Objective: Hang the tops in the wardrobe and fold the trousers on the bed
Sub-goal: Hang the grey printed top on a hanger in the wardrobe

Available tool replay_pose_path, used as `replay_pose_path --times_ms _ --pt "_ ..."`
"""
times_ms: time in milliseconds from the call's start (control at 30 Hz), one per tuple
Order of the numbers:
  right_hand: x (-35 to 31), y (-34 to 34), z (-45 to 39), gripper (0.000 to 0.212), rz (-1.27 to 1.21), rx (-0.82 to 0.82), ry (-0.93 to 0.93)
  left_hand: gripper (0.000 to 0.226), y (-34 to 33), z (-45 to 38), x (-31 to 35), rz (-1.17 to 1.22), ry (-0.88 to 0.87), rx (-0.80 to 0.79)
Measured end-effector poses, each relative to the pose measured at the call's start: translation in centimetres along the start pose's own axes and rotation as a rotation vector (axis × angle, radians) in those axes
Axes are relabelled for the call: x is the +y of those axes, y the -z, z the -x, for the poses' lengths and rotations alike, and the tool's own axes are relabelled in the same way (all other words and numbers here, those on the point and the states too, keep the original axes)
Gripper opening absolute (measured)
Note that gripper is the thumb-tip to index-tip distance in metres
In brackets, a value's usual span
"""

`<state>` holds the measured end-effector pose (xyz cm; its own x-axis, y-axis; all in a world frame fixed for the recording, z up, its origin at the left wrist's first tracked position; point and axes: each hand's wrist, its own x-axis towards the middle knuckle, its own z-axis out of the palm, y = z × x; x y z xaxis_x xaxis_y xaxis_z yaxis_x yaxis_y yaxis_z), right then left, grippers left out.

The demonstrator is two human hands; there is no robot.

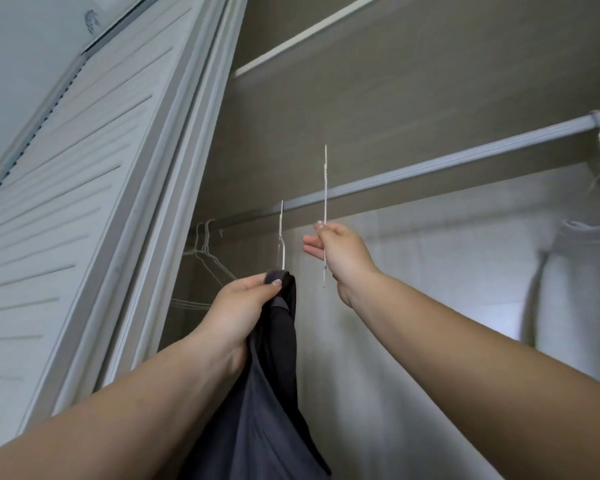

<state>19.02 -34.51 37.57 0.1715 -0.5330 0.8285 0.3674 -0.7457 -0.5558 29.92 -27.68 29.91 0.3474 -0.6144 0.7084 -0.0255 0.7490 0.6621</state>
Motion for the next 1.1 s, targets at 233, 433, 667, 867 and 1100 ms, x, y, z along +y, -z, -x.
replay_pose_path --times_ms 233,433,667,867,1100 --pt "-0.8 4.4 7.1 0.009 0.171 0.007 -0.020 0.023 0.2 2.6 -2.0 -0.044 0.088 -0.082" --pt "-1.0 7.7 15.2 0.007 0.343 -0.001 -0.126 0.028 0.3 6.1 -3.6 -0.232 0.115 -0.181" --pt "-2.0 11.2 23.9 0.020 0.543 0.105 -0.304 0.028 0.0 8.6 -5.3 -1.089 -0.275 -0.447" --pt "-3.0 13.3 30.8 0.025 0.577 0.116 -0.415 0.023 -0.5 11.7 -7.1 -1.377 -0.270 -0.733" --pt "-5.3 15.2 35.7 0.026 0.482 0.191 -0.467 0.015 -1.7 14.4 -7.4 -1.702 -0.237 -0.896"
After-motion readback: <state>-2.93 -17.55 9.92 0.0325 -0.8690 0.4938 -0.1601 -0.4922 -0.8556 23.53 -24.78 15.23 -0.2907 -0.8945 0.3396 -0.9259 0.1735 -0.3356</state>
